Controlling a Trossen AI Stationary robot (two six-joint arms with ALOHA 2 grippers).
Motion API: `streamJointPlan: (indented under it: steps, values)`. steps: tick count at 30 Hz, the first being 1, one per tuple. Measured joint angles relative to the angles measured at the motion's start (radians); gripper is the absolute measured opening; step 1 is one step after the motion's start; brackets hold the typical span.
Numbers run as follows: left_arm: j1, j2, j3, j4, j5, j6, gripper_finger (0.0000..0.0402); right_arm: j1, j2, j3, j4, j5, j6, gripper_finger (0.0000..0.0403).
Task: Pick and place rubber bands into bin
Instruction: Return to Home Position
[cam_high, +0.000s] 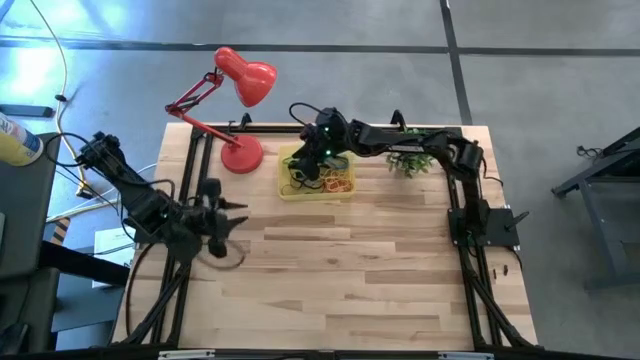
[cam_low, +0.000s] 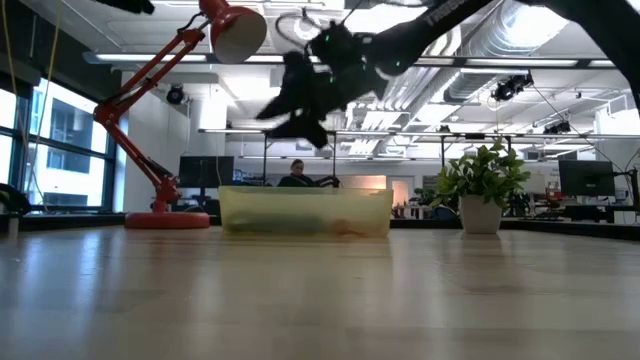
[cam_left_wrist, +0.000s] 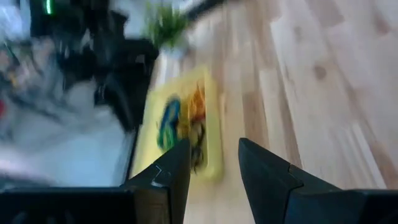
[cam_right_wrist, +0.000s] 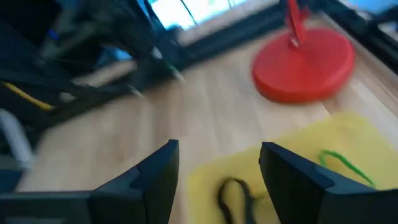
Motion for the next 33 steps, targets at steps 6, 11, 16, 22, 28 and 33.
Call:
streamJointPlan:
  steps: [6, 11, 16, 22, 28, 33]
  values:
    - [-0.018, -0.039, -0.109, 0.172, -0.101, 0.075, 0.0124, -0.001, -0.143, 0.001, -0.172, 0.033, -0.025, 0.0214]
    - [0.058, -0.091, -0.221, 0.564, -0.012, 0.316, 0.0124, 0.042, -0.305, 0.001, -0.359, 0.249, -0.212, 0.0216]
    - [0.243, -0.049, -0.286, 0.976, 0.274, 0.601, 0.0124, 0.073, -0.431, 0.000, -0.414, 0.332, -0.305, 0.0216]
    - [0.479, -0.039, -0.326, 1.026, 0.419, 0.601, 0.0124, 0.078, -0.605, -0.180, -0.321, 0.257, -0.336, 0.0216]
    - [0.616, -0.138, -0.401, 1.023, 0.523, 0.602, 0.0124, 0.070, -0.928, -0.590, -0.040, 0.321, -0.242, 0.0217]
    - [0.659, -0.294, -0.534, 1.017, 0.520, 0.533, 0.0124, 0.076, -1.204, -0.858, 0.097, 0.371, -0.171, 0.0214]
